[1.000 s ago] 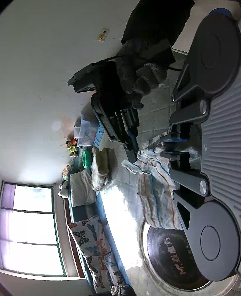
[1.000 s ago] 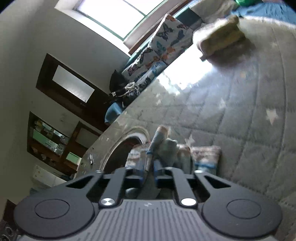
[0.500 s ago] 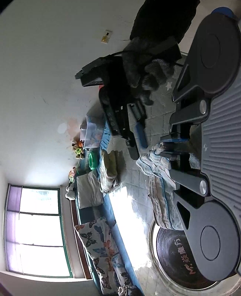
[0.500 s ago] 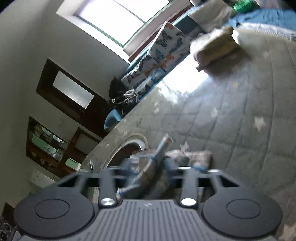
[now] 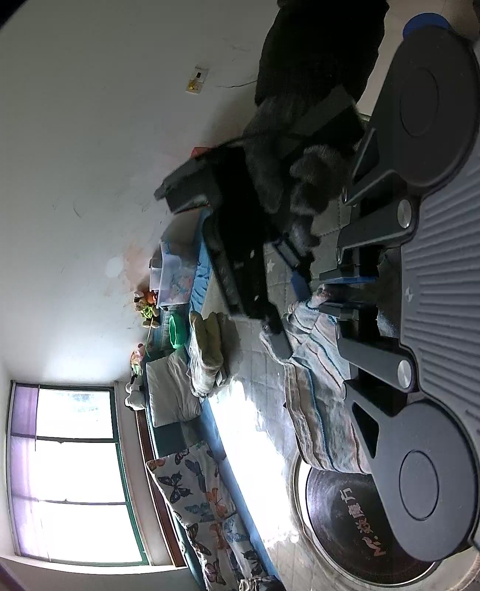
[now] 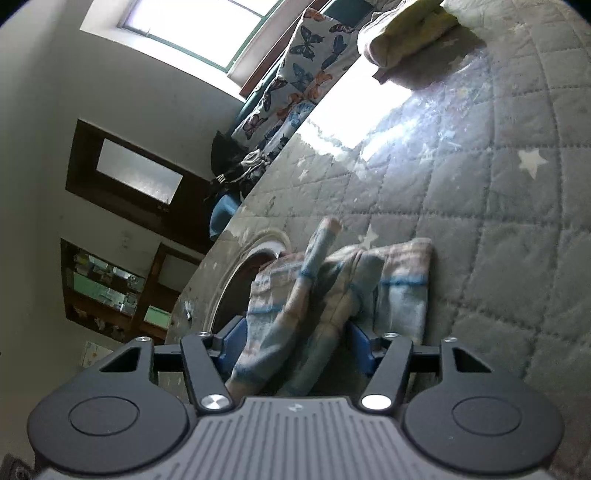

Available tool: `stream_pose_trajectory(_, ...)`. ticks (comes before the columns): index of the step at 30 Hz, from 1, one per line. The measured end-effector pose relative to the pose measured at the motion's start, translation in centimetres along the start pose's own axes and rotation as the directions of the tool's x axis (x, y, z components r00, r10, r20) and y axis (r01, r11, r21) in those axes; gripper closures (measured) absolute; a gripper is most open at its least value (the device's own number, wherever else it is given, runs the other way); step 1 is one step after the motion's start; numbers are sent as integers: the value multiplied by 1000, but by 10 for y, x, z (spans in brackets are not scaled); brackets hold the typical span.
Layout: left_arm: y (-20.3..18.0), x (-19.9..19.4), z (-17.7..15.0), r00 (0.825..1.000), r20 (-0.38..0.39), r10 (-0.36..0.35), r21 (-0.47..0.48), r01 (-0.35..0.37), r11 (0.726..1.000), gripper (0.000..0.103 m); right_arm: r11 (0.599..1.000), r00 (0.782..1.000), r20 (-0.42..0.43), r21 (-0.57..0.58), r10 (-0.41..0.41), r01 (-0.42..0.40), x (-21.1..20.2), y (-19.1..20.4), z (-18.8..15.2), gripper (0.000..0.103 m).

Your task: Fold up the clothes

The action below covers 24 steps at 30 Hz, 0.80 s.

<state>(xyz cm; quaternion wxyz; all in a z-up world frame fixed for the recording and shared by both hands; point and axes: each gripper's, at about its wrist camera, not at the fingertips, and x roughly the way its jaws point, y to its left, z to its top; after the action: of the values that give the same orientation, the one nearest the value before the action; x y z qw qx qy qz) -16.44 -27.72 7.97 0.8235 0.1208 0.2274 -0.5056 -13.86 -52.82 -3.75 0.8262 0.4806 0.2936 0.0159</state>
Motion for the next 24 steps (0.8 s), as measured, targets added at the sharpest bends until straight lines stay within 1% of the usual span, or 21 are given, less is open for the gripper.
stream_pose_trajectory(1, 0, 0, 0, 1000, 1, 1, -1, -1, 1000, 93, 1000, 1000, 8, 7, -2, 2, 1, -1, 3, 56)
stream_pose_trajectory(2, 1, 0, 0, 1000, 2, 4, -2, -4, 1000, 93, 1000, 1000, 11, 9, -2, 2, 2, -1, 5, 64)
stream_pose_trajectory(3, 2, 1, 1, 1000, 2, 6, -4, -6, 1000, 93, 1000, 1000, 14, 10, -2, 1, 4, 0, 7, 81)
stream_pose_trajectory(4, 2, 2, 1, 1000, 3, 9, -6, -9, 1000, 93, 1000, 1000, 16, 10, -1, 1, 5, 0, 9, 90)
stream_pose_trajectory(8, 2, 0, 4, 1000, 19, 13, -4, -13, 1000, 93, 998, 999, 47, -60, 7, -4, 2, 17, 15, 94)
stream_pose_trajectory(13, -8, 0, 6, 999, 36, -3, 20, 2, 1000, 93, 997, 996, 88, -79, 23, -16, -8, 19, 19, 94)
stream_pose_trajectory(16, -13, 7, 4, 1000, 22, -9, 42, 8, 999, 93, 996, 993, 113, -89, 33, -23, -14, 21, 21, 94)
stream_pose_trajectory(20, -16, 18, -1, 1000, -16, -26, 44, 27, 999, 93, 998, 993, 117, -61, -16, 23, -14, 2, 17, 94)
stream_pose_trajectory(24, -20, 22, -6, 998, -31, -47, 76, 49, 996, 92, 996, 990, 122, -49, -64, 71, -13, -9, 14, 94)
